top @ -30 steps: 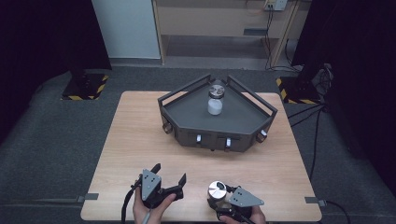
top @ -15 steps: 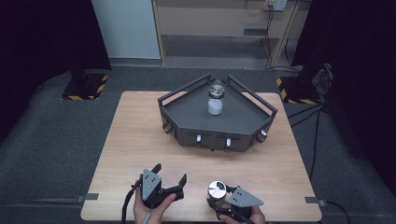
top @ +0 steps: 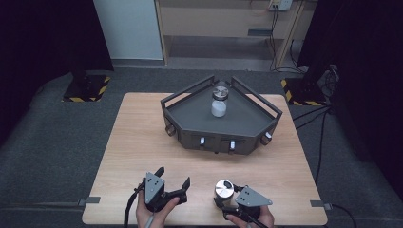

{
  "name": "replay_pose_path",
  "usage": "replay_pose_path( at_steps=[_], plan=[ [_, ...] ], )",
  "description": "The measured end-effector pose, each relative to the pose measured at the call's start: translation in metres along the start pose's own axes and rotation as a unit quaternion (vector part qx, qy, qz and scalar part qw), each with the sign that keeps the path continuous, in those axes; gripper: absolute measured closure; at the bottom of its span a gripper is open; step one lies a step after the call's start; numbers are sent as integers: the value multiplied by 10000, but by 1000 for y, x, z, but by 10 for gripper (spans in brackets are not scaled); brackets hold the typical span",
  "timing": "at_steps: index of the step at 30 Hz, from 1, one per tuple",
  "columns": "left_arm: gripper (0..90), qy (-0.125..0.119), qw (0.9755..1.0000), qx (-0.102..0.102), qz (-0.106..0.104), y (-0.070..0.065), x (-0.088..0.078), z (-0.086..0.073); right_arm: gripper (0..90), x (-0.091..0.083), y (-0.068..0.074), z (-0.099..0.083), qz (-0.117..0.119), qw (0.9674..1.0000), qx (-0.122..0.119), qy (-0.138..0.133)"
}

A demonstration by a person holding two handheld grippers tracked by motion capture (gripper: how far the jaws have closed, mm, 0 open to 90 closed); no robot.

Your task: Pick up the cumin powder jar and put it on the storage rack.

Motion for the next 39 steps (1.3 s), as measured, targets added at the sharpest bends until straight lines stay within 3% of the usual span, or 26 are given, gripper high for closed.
replay_pose_path(
  at_steps=[16, 18, 27, 39],
  plan=[
    [14, -15, 10000, -30, -6, 0, 1, -2, 314, -62, -21, 40, -326, 9973, 41, -657],
    [14, -7, 10000, -37, -9, 0, 1, -2, 314, -76, -26, 49, -446, 9960, -12, -771],
    [14, 13, 10000, 3, -16, -1, 1, -2, 314, -108, -45, 82, -764, 9908, -125, -1106],
    [14, 0, 10000, 5, -6, 0, 0, -2, 314, -124, -65, 125, -1019, 9846, -293, -1387]
  ],
)
Point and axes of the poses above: each handheld gripper's, and its own axes: x roughly forward along the jaws, z roughly out of its top, y roughly to its left, the point moved 8 cm from there along x, roughly forward along the jaws, and after that the axes turned 14 degrees about y, right-handed, at the moved point
